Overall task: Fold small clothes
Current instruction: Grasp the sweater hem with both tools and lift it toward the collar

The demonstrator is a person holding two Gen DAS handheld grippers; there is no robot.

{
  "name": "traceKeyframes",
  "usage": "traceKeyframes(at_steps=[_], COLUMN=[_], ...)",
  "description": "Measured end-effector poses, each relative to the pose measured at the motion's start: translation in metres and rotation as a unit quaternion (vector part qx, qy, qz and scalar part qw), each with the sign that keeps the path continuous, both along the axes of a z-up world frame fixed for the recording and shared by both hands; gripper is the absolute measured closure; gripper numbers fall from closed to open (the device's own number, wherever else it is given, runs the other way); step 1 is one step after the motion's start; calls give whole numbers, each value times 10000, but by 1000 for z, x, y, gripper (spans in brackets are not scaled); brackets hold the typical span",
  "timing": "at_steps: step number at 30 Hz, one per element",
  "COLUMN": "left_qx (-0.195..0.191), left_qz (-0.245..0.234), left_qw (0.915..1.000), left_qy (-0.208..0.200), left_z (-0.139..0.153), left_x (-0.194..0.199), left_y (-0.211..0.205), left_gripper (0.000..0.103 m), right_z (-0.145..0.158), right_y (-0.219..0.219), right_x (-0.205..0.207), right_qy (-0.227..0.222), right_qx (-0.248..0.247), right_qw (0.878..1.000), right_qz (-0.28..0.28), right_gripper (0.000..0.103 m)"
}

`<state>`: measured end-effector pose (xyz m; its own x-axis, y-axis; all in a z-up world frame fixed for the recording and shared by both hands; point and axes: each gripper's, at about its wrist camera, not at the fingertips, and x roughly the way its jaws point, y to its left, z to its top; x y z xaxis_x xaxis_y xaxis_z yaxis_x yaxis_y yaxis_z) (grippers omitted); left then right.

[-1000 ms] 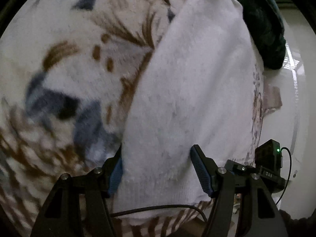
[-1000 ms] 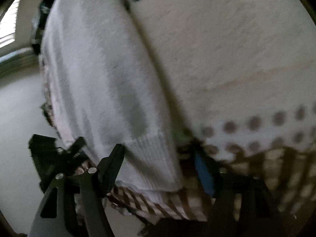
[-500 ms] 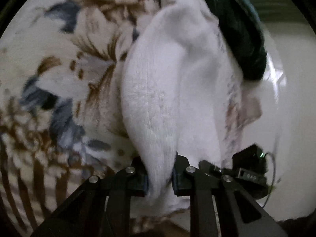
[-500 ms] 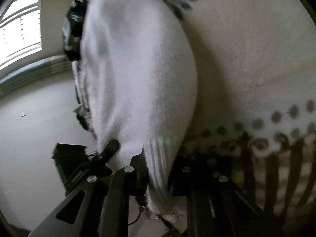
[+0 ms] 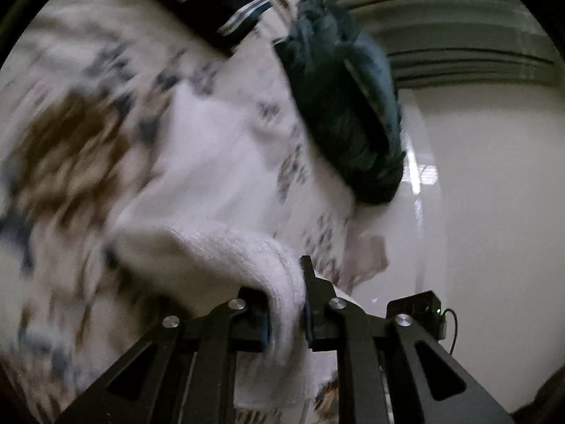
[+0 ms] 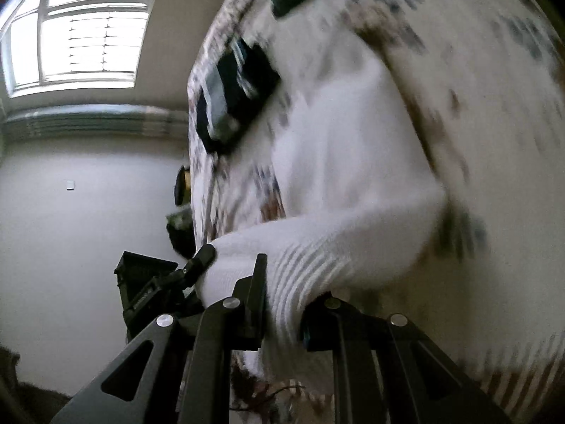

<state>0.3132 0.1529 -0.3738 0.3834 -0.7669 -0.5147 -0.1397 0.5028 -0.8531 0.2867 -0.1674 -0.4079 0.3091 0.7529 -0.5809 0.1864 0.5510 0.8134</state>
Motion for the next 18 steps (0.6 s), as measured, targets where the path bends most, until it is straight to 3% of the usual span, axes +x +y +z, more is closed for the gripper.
traceKeyframes(at_steps=[2,5,8,9,10,12,15,17,18], left_qx=[-44,-294,-381,-449,-519,-537,-631,-354,-132], left_qz=[62,127,339,397,479,664,858,814,693], left_qw=[9999,9994,9976,9968,9959,9949,9934,9951,9968], left_qy=[-95,127,477,533,572,537,428,432,382], left_z=[-6,-35,-71,-80,-91,-98,-99,-95,-90], left_x=[52,126,186,198,215,233,245,243,239], left_y=[-5,-10,-6,-5,-3,3,17,23,24], left_gripper=[92,90,62,47,42,42,42,42,42], right_z=[-2,-13,-43,-53,-64,-80,-79,-73,-64], right_y=[-9,-25,-18,-18,-17,-19,-31,-35,-37], right_x=[45,108,187,211,227,257,271,273,268], right_qy=[-96,-10,267,359,434,549,293,204,117], right_qx=[-8,-57,-116,-54,62,182,306,143,-193], right_qw=[9998,9992,9991,9989,9987,9978,9974,9983,9989], right_qz=[-197,-400,-307,-298,-252,-318,-578,-529,-408], right_gripper=[88,88,82,79,73,41,32,30,30])
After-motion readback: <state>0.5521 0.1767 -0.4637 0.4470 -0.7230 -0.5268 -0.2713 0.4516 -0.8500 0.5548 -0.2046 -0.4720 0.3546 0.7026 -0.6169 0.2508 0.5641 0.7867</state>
